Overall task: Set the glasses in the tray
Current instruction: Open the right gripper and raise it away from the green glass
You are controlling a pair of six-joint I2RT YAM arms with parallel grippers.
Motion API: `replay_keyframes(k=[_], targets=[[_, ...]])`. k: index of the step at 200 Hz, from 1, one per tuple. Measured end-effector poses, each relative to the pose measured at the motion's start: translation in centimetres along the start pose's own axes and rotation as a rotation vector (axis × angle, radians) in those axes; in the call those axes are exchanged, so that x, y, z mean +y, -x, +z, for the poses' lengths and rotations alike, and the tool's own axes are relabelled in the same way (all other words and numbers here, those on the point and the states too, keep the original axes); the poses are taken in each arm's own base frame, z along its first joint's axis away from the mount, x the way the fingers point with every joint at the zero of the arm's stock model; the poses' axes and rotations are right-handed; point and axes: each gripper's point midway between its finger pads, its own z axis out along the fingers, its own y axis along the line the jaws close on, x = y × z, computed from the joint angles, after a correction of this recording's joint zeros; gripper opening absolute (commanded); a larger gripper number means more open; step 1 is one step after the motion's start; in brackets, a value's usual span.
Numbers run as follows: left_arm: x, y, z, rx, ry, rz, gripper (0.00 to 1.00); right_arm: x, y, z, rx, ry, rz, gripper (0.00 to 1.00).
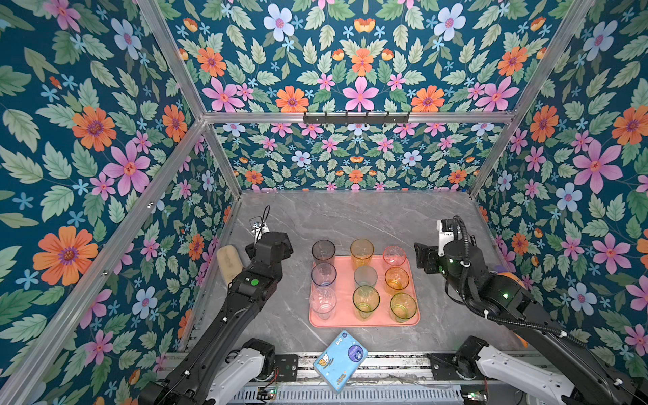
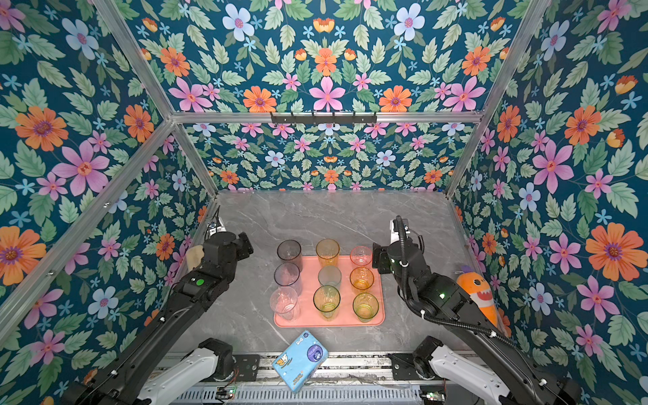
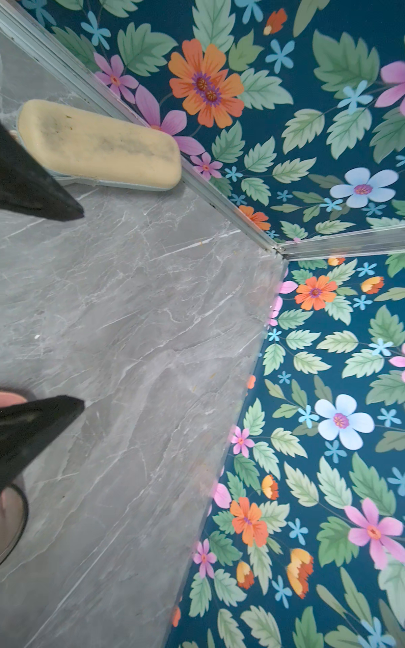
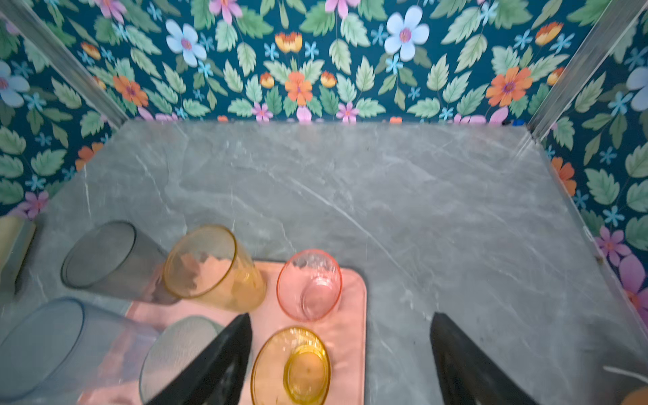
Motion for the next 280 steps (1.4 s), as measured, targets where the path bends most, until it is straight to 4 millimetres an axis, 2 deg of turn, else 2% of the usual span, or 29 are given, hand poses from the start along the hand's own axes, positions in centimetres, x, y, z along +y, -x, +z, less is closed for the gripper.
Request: replay_keyframes(k=[31,54,95,124,169,210,229,248,280], targets=[[0.5,0.8,0.1,-0.104,0.012,-0.011,0.95,0.5,2.5,1.5,-0.12,-0.006,-0.041,0.92],[0.9,1.3,0.4,-0.171,0.035,0.003,0.98,-0.5,3.5,2.8,-0.167,-0.055,-0.051,0.96],[1.8,1.4,1.7,-0.247,0.132,0.093,0.99,-3.5,3.2,5.2,-0.151,-0.13,-0.024,0.99],[3.0,0.7,3.3,-0.262,0.213,0.17,0.99,-5.1,2.7,6.5,-0.129,-0.166,-0.011,0.99],[6.6,-1.7,5.8,-0.243,0.321,0.226,0.99,-10.7,-1.0,8.3,-0.057,-0.306,0.041,0.99],[10.0,-4.3,7.6,-0.185,0.362,0.225,0.99,-16.4,-7.3,9.2,0.012,-0.448,0.103,0.99],[10.9,-5.8,8.3,-0.155,0.35,0.207,0.99,-17.8,-10.0,9.6,0.038,-0.483,0.117,0.99],[11.3,-7.1,8.7,-0.132,0.328,0.194,0.99,-18.3,-12.4,10.3,0.056,-0.495,0.116,0.99],[10.8,-8.3,9.6,-0.119,0.267,0.163,0.99,-18.8,-14.0,11.0,0.033,-0.506,0.096,0.99]])
